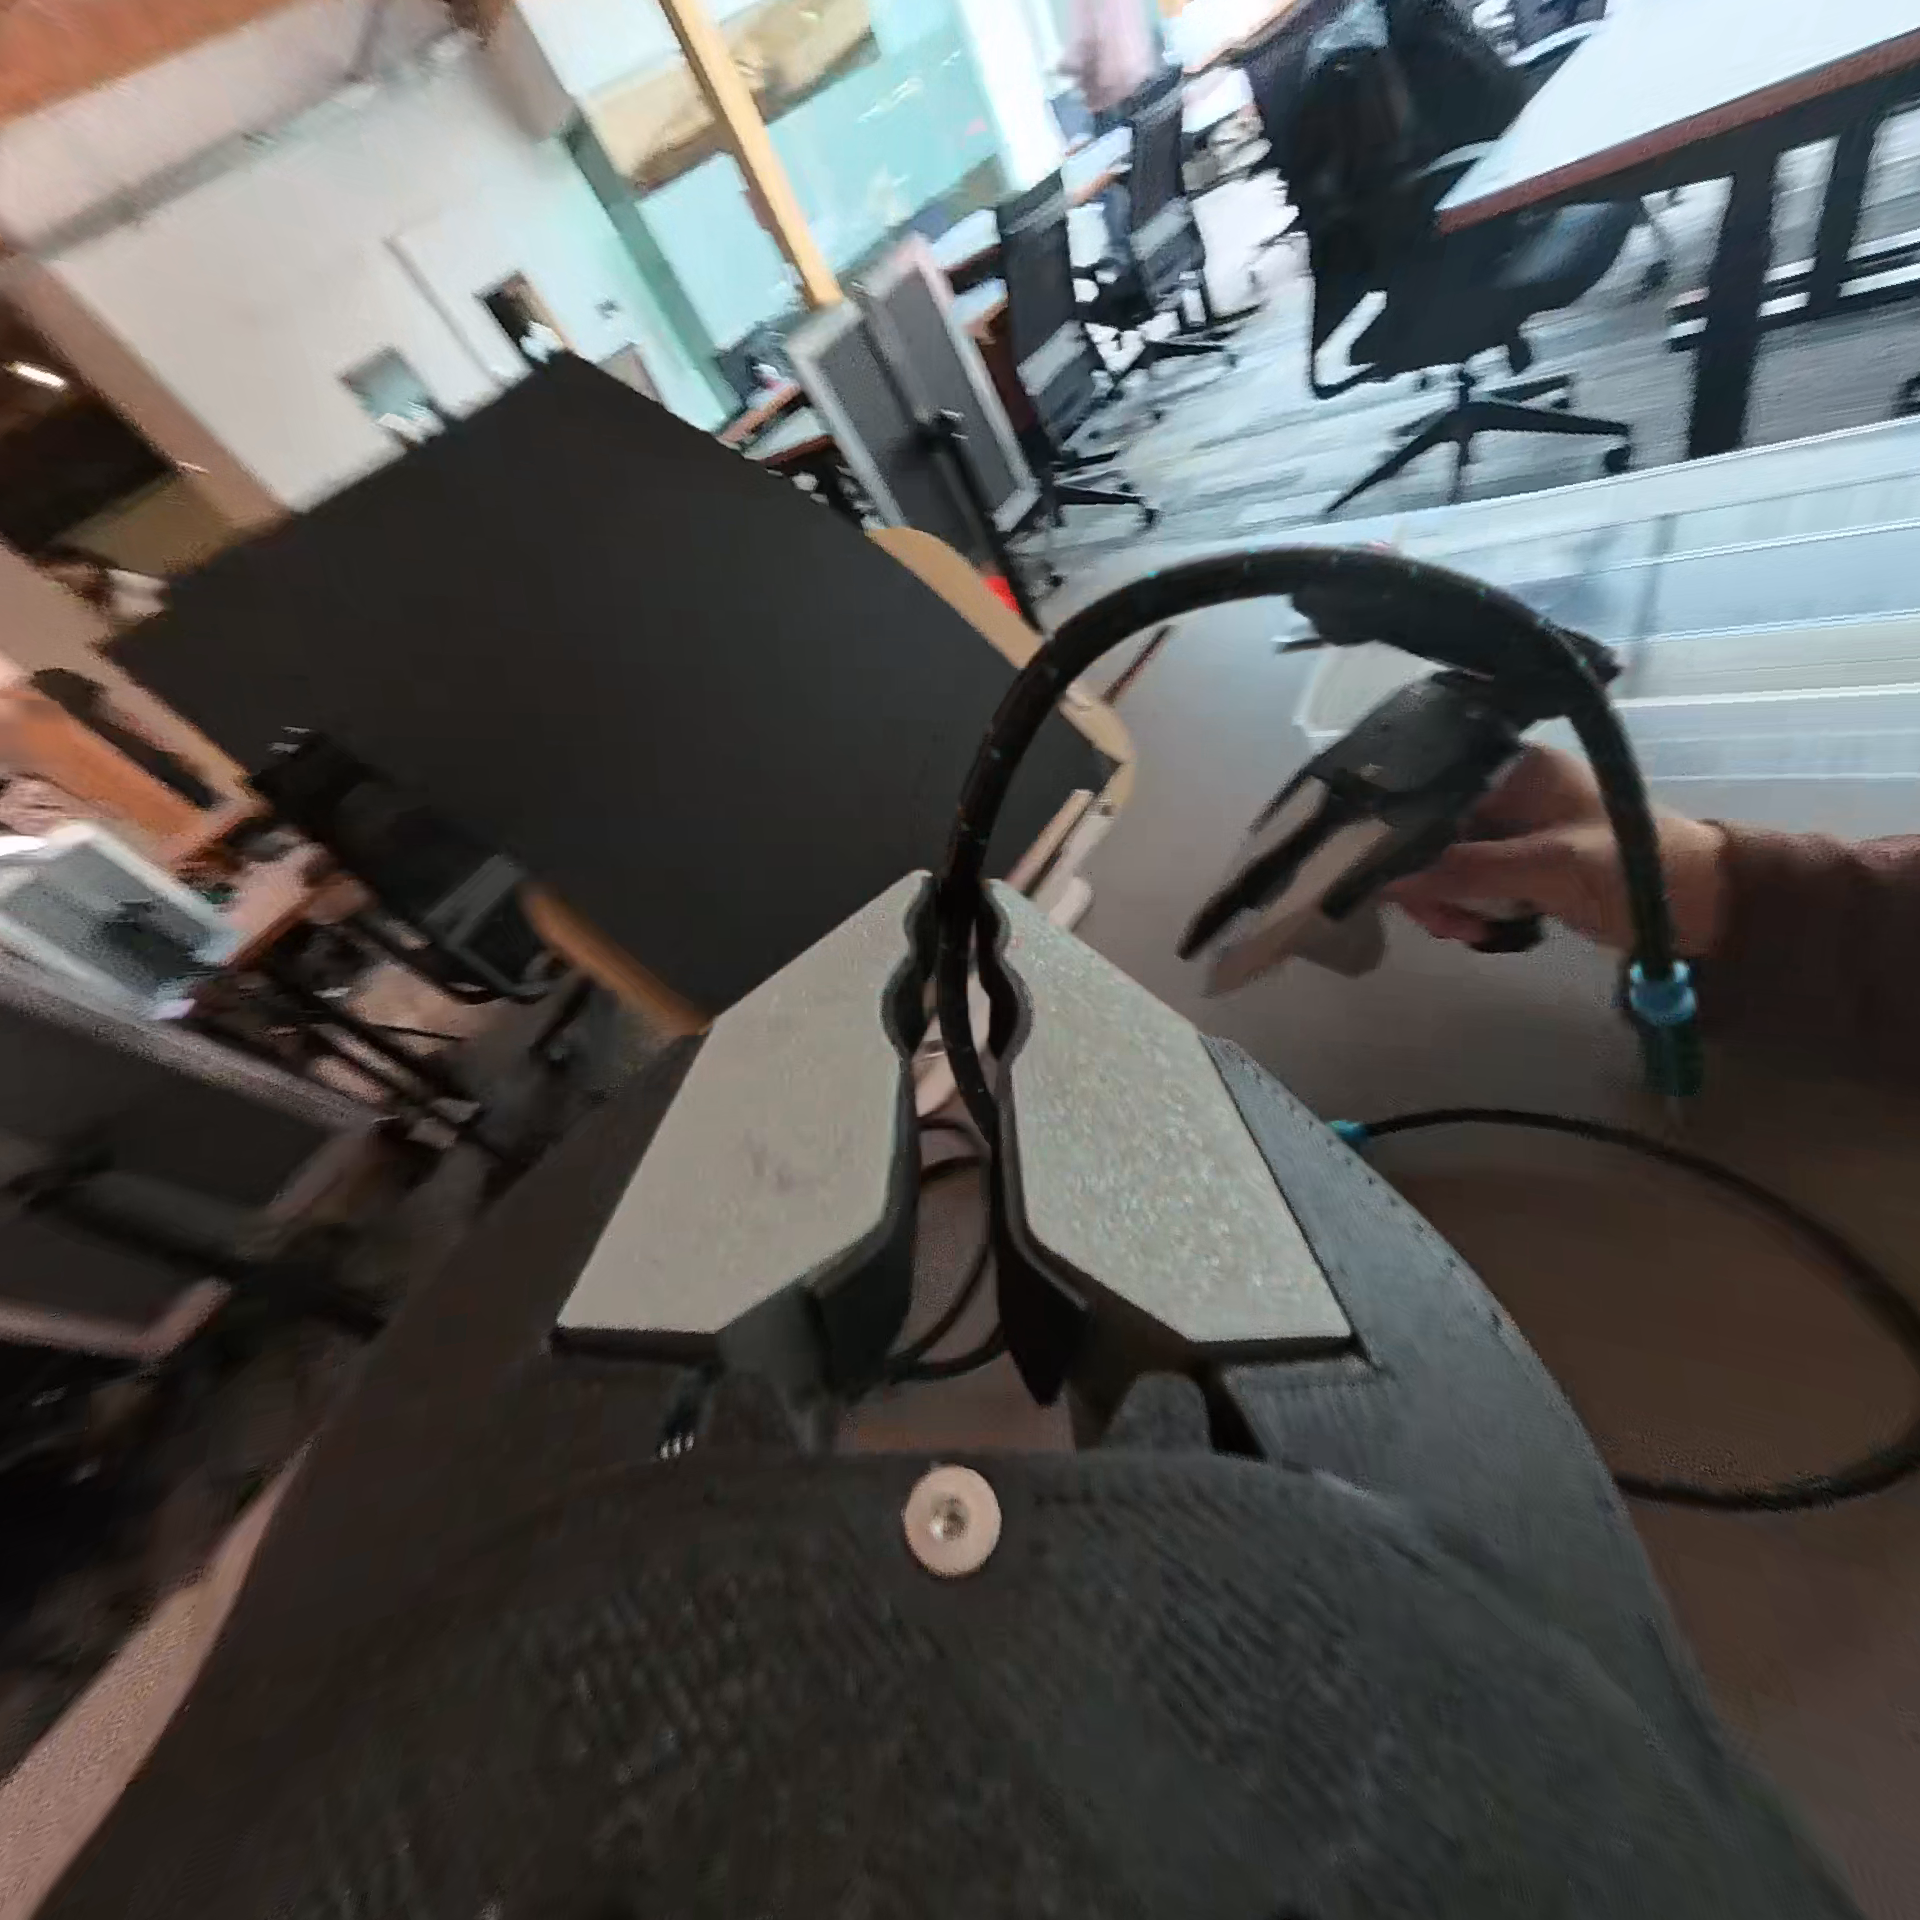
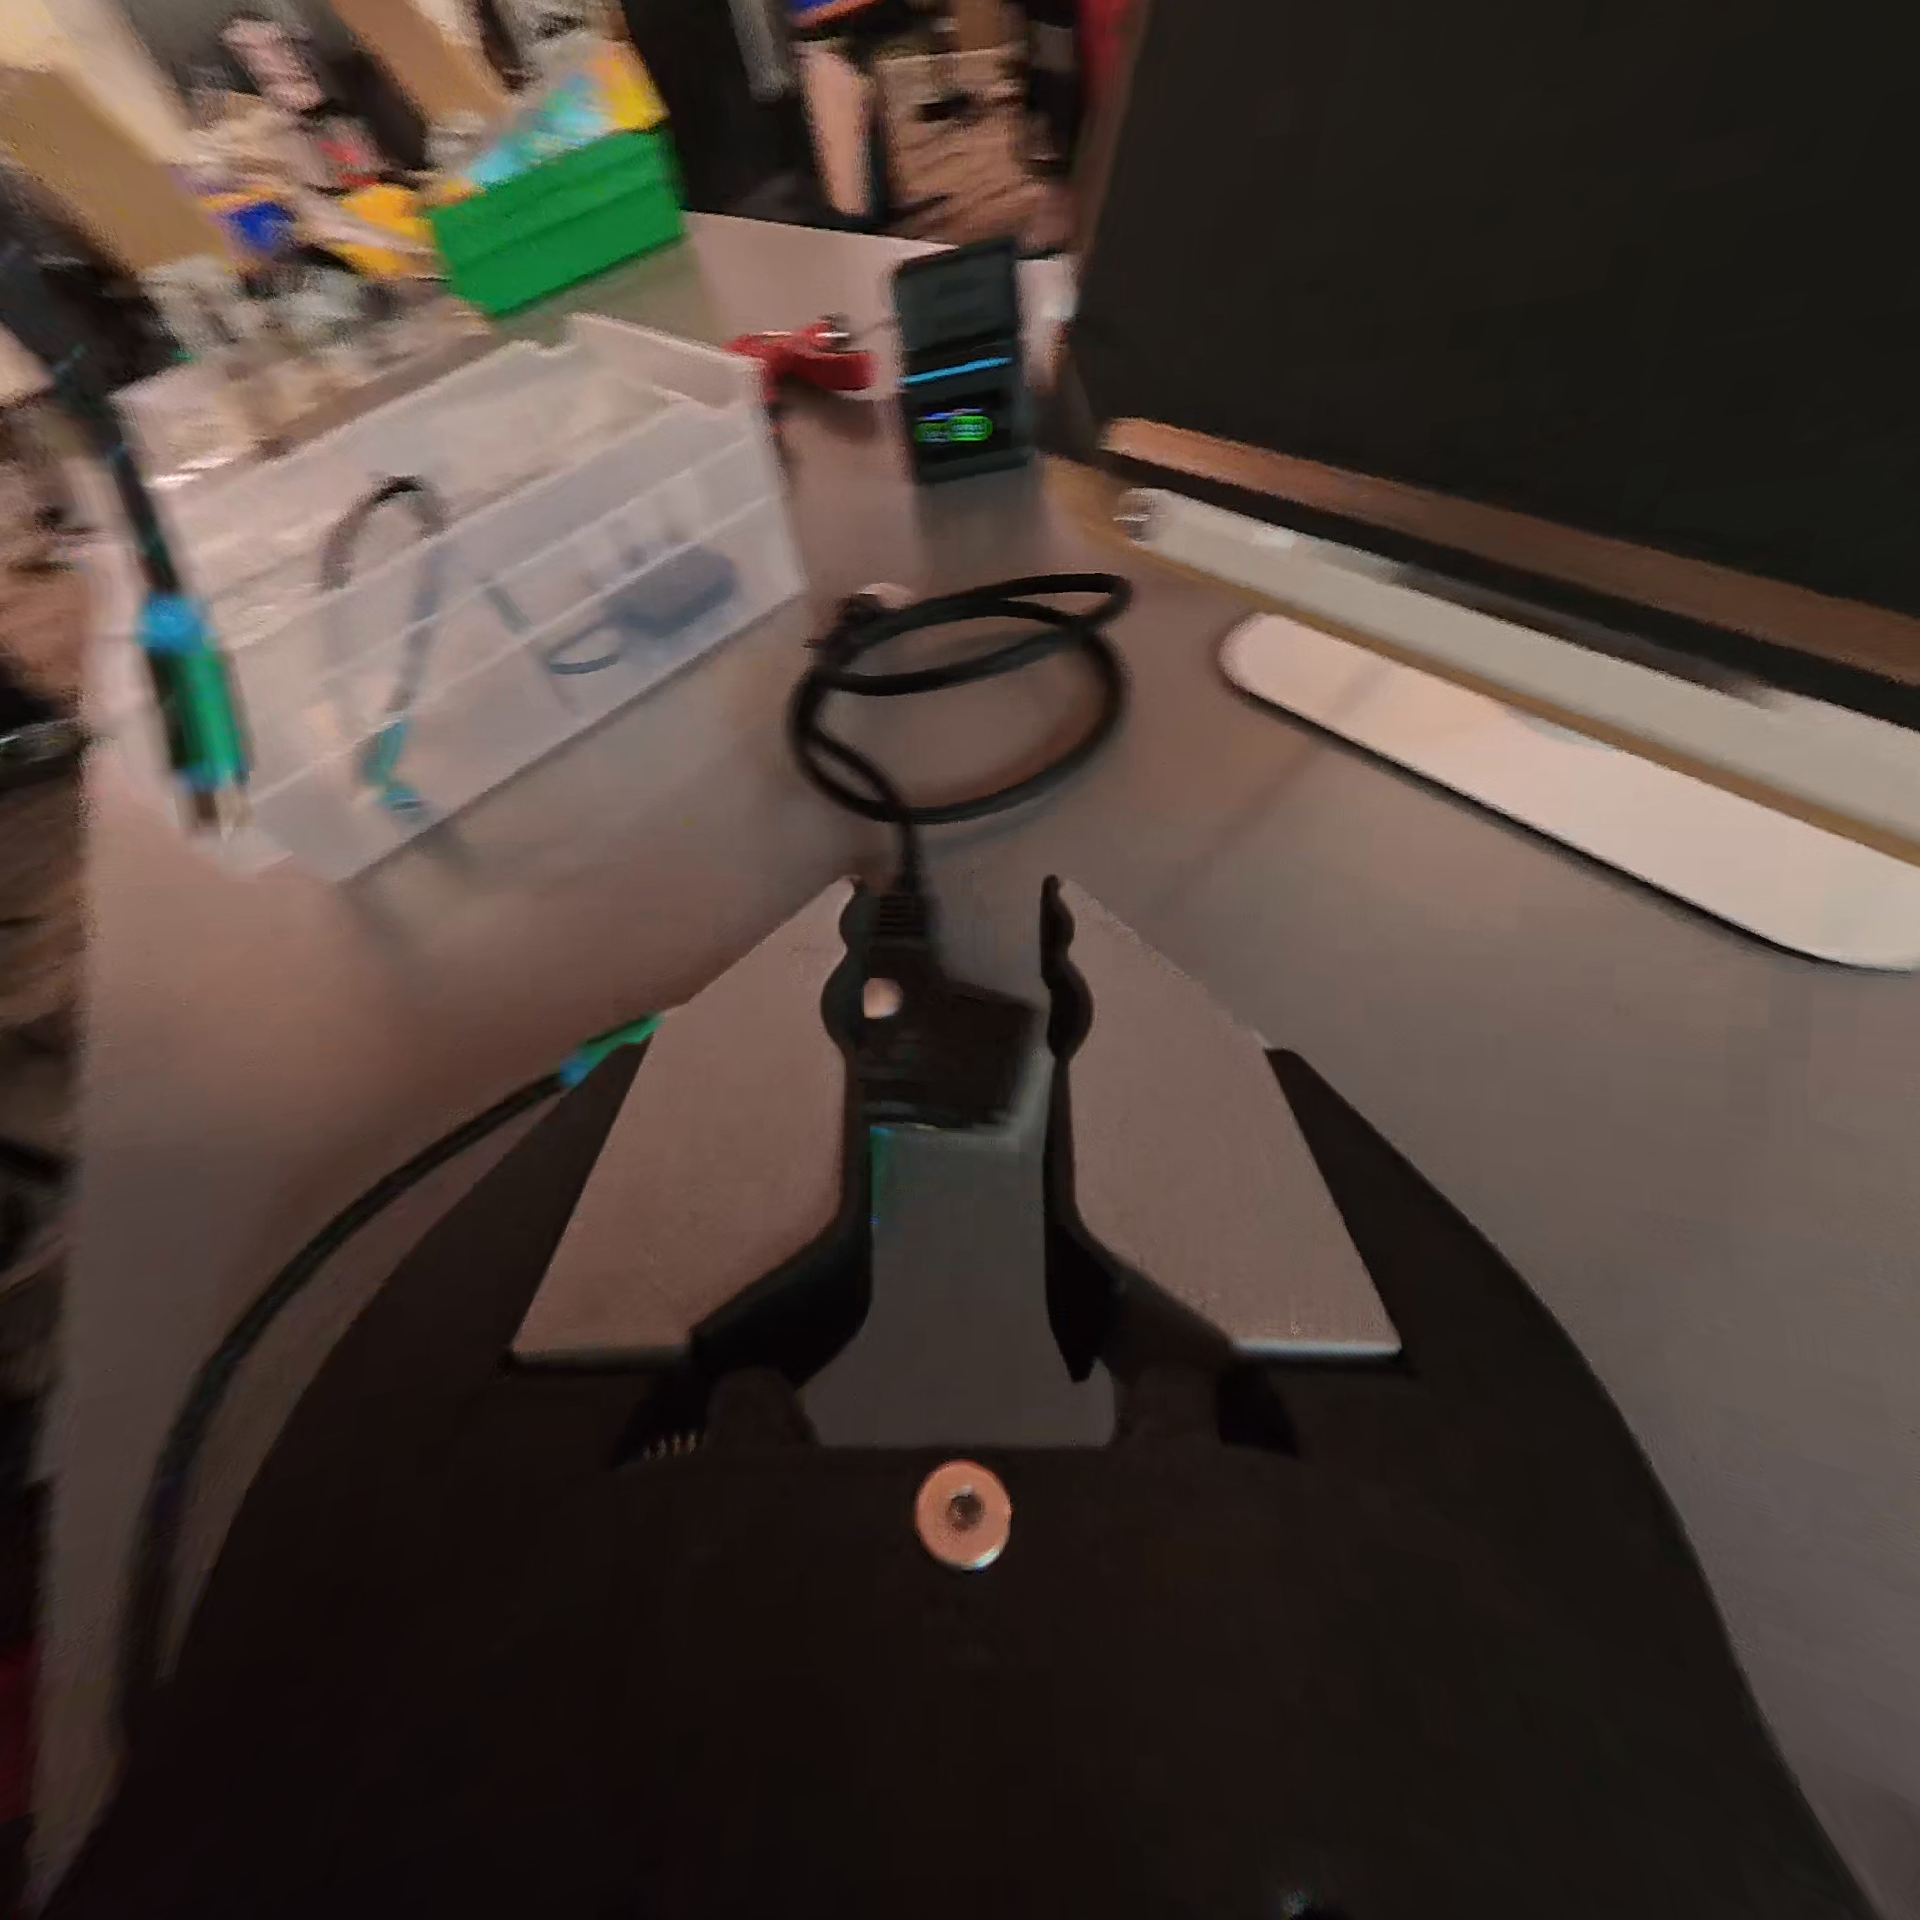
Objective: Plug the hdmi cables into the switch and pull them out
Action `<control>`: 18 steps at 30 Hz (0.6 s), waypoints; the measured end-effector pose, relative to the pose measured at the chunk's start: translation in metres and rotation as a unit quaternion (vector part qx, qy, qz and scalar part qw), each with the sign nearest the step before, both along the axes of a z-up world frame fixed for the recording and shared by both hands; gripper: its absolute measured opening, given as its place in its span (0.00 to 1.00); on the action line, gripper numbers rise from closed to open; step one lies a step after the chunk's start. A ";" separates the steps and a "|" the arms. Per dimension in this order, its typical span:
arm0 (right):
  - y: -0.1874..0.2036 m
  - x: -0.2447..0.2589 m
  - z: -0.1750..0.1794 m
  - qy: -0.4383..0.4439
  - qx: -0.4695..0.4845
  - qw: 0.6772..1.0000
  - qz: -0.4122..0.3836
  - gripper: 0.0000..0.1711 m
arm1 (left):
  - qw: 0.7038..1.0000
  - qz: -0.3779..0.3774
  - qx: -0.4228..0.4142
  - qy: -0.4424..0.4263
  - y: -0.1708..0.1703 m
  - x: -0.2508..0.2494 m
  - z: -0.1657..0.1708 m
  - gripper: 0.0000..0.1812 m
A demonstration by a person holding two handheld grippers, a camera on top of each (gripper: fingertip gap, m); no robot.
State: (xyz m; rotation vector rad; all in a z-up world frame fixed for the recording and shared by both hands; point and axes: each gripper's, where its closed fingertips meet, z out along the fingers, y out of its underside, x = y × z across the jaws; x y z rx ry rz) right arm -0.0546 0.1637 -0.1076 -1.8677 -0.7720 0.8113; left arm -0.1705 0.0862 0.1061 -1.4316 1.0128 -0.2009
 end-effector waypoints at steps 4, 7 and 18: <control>0.031 0.057 0.007 -0.049 0.050 0.985 -0.155 0.18 | 0.984 -0.095 -0.147 -0.020 0.010 0.070 -0.080 0.05; 0.037 0.071 0.015 -0.061 0.079 0.975 -0.198 0.19 | 0.957 -0.139 -0.254 -0.012 0.013 0.106 -0.152 0.20; 0.057 0.110 -0.010 -0.148 0.063 0.944 -0.289 0.15 | 0.989 -0.025 -0.143 -0.036 0.080 0.086 -0.217 0.16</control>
